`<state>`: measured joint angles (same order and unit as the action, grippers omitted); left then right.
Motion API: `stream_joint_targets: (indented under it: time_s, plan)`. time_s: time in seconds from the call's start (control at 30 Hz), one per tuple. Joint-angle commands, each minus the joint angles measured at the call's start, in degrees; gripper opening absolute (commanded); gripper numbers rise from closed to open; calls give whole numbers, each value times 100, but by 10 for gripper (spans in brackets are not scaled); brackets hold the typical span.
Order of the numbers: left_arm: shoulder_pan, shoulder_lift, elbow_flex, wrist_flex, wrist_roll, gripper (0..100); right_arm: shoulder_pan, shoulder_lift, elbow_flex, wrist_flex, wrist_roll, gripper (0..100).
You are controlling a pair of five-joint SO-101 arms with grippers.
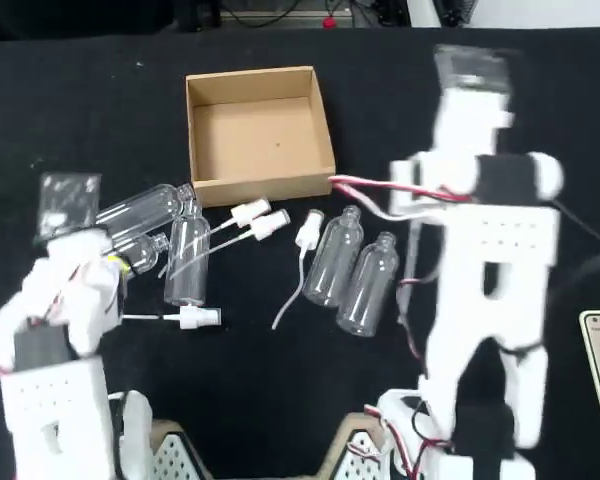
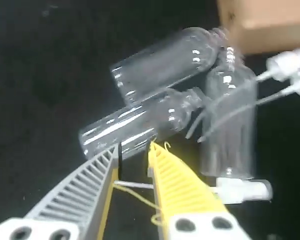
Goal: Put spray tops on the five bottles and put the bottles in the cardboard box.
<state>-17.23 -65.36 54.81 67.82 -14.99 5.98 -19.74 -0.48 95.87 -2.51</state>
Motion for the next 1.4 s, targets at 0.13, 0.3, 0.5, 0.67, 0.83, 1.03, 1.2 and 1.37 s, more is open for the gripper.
stream_joint_targets:
  time_s: [0.13, 0.3, 0.5, 0.67, 0.83, 1.03, 1.2, 1.37]
  plan:
    - [629, 3200, -2905, 941, -281, 210, 607, -892, 1279, -730, 44, 47]
    - [1305, 4870, -4268, 1653, 273, 196, 571, -1182, 2158, -1187, 44, 47]
    - [1578, 6462, -5147, 1749, 782, 196, 571, -1279, 2431, -1275, 44, 47]
    - [1604, 6989, -5165, 1204, 993, 196, 563, -1279, 2431, -1266, 44, 47]
    - [1648, 6848, -4532, 642, 976, 234, 563, -1279, 2431, -1248, 44, 47]
    - [1727, 6479, -4075, 273, 1020, 249, 563, -1279, 2431, -1248, 53, 47]
    - [1789, 6497, -4040, 237, 1143, 215, 563, -1279, 2431, -1257, 53, 47]
    - [1727, 6462, -4127, 510, 1134, 316, 563, -1279, 2431, -1257, 53, 47]
